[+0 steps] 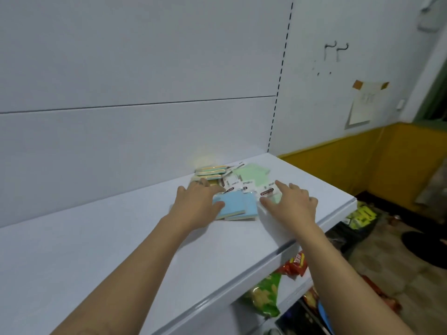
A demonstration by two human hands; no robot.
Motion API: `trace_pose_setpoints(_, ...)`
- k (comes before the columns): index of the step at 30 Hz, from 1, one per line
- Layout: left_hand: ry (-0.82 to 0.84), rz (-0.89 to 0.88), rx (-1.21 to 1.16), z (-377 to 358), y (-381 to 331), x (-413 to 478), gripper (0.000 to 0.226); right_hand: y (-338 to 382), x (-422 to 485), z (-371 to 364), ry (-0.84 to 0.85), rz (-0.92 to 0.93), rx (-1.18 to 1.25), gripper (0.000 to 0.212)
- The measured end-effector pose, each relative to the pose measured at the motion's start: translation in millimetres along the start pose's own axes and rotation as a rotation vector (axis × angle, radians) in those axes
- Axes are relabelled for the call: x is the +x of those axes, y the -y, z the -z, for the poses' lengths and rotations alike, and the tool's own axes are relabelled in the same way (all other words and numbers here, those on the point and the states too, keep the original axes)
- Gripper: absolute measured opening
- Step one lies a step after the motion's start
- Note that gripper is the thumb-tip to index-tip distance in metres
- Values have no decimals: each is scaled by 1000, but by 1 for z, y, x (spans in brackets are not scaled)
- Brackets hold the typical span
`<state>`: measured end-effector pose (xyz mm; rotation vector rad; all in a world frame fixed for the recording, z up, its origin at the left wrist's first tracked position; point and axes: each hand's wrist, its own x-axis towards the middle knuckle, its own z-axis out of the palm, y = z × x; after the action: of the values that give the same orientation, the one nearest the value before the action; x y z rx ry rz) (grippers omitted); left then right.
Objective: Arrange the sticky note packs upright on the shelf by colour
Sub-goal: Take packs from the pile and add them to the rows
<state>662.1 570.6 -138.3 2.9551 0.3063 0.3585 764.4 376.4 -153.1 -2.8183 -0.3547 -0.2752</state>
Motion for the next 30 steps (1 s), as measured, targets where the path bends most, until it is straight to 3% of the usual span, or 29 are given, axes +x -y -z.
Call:
trace_pose_setpoints(2,-34,97,-66,-13,-10,-1,45,-8,-5,-12,-7,-12,-43,78)
trace_pose_setpoints(6,-21,268,-65,-38,-20,-7,76,-13,-10,-24,-101,-30,-28,81)
trace_pose_setpoints(13,-51,313,-319,-42,-27,-6,77,-17,-5,-28,-62,-71,-5,76)
trace_pose_setpoints(16,-58,366,-691,-37,-29,-5,90,-16,-4,-24,-32,-78,47,78)
trace_pose_setpoints(20,37,438,-1351,-25,-24,-9,82,-21,11,-7,162,-115,171,99)
trace_pose_setpoints(23,55,387,-1267,-20,-20,-14,70,-25,21,13,301,-142,163,103)
trace_pose_setpoints(27,24,315,-1111,-19,-15,-16,62,-21,20,26,390,-162,77,81)
trace_pose_setpoints(30,1,252,-843,-18,-6,-16,52,-19,19,32,473,-206,109,76)
